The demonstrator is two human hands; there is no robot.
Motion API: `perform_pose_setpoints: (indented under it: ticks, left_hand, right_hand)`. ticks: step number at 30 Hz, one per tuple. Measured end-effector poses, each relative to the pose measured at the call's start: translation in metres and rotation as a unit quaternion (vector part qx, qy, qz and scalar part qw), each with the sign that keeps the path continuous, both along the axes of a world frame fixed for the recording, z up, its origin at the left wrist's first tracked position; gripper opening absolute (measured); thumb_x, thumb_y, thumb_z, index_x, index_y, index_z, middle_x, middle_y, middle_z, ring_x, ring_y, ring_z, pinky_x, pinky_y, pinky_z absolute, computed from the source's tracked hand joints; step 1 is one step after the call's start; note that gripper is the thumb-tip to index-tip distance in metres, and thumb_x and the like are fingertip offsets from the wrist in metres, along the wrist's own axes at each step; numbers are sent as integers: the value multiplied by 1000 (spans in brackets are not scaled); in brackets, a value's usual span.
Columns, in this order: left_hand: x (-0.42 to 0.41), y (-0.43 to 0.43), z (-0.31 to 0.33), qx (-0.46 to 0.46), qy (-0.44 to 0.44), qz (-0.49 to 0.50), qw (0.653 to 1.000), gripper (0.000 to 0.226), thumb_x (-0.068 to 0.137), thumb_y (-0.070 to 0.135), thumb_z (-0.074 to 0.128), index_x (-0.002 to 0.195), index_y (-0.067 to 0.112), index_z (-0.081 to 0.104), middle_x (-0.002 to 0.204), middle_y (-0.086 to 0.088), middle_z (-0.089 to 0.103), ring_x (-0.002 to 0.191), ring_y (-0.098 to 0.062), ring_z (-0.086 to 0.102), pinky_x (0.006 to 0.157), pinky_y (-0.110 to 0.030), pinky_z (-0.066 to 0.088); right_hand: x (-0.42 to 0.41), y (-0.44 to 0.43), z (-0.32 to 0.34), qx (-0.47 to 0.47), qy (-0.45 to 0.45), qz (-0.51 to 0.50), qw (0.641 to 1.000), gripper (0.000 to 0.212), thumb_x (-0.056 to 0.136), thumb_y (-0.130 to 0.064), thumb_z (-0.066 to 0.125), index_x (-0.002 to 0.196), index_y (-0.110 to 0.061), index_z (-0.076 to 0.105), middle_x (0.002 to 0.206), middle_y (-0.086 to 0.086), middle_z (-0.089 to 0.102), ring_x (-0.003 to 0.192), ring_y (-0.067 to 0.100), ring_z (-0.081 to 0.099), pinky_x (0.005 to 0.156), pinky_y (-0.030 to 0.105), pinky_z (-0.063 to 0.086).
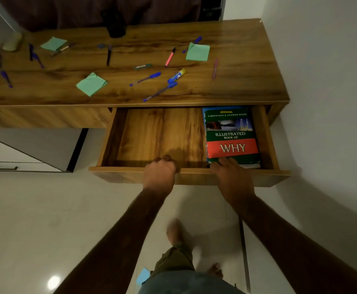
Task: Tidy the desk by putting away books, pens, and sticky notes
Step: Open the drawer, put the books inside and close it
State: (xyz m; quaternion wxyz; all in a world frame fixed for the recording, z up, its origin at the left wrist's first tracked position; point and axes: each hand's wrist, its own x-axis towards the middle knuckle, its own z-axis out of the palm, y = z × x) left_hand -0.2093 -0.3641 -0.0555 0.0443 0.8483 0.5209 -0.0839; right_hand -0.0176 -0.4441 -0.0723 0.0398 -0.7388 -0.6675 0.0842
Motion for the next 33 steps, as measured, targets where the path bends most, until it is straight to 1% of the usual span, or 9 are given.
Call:
perform_pose_setpoints:
  ticks: [2, 7, 10, 13, 16, 19, 27, 29, 33]
  left_hand:
    - [5, 17, 1, -3, 0, -7, 1000, 18, 91, 20, 59, 108, 22, 65, 103, 0, 63, 90, -20, 63, 76, -34, 55]
    - [18, 56, 0, -9, 0, -27, 1000, 20, 92, 20, 61, 111, 22, 66, 105, -2, 62, 92, -21, 63, 80, -35, 57]
    - [25, 78, 0, 6, -6, -45, 999, 21, 91, 17, 61, 110, 22, 67, 104, -2, 63, 91, -21, 63, 79, -36, 57]
    - [31, 100, 1, 6, -10, -54, 998, 19, 91, 16, 60, 109, 21, 68, 101, -2, 65, 89, -21, 64, 76, -34, 57]
    - [37, 119, 2, -12, -22, -46, 999, 16, 93, 17, 58, 106, 21, 67, 95, -1, 66, 86, -19, 65, 78, -33, 54]
    - [42, 135, 2, -27, -32, -49, 998, 13, 94, 18, 57, 105, 20, 65, 94, -1, 65, 86, -17, 64, 80, -33, 54]
    - [56, 165, 4, -13, -37, -57, 998, 13, 96, 17, 54, 102, 18, 65, 97, -2, 67, 92, -20, 65, 81, -34, 56]
    - [59, 170, 6, -14, -31, -54, 998, 12, 95, 18, 54, 101, 19, 64, 98, -1, 66, 92, -19, 64, 81, -34, 55]
    - [64, 183, 7, -8, -21, -56, 998, 12, 93, 16, 53, 100, 20, 62, 100, 0, 66, 94, -19, 63, 79, -32, 53]
  right_hand:
    - [2, 12, -1, 3, -5, -17, 1000, 27, 84, -15, 73, 110, -17, 67, 113, 4, 64, 105, 24, 61, 73, 35, 56]
    - [13, 53, 4, 15, -7, -48, 999, 20, 86, -10, 69, 105, -13, 69, 109, 8, 67, 101, 28, 62, 74, 39, 55]
    - [18, 76, 4, 30, 6, -73, 997, 18, 82, -2, 68, 99, -10, 69, 102, 11, 67, 95, 31, 63, 69, 37, 53]
    - [22, 97, 4, 31, 5, -90, 995, 18, 83, 0, 65, 97, -10, 69, 101, 9, 66, 94, 29, 61, 70, 36, 52]
    - [26, 116, 4, 32, 2, -108, 994, 18, 86, -3, 63, 101, -12, 69, 104, 7, 67, 97, 27, 61, 75, 37, 54]
    - [28, 131, 4, 28, 3, -123, 992, 22, 88, -4, 60, 106, -14, 68, 109, 6, 66, 100, 26, 60, 80, 38, 54]
    - [40, 161, 7, 6, 0, -119, 993, 23, 92, -7, 55, 110, -14, 67, 112, 5, 65, 104, 24, 59, 81, 35, 53]
    - [43, 167, 8, -1, -6, -110, 994, 25, 91, -7, 55, 112, -15, 66, 112, 5, 65, 104, 24, 58, 79, 33, 52]
    - [50, 177, 10, -4, -10, -87, 996, 30, 84, -1, 58, 110, -12, 65, 105, 8, 64, 97, 27, 59, 68, 34, 50]
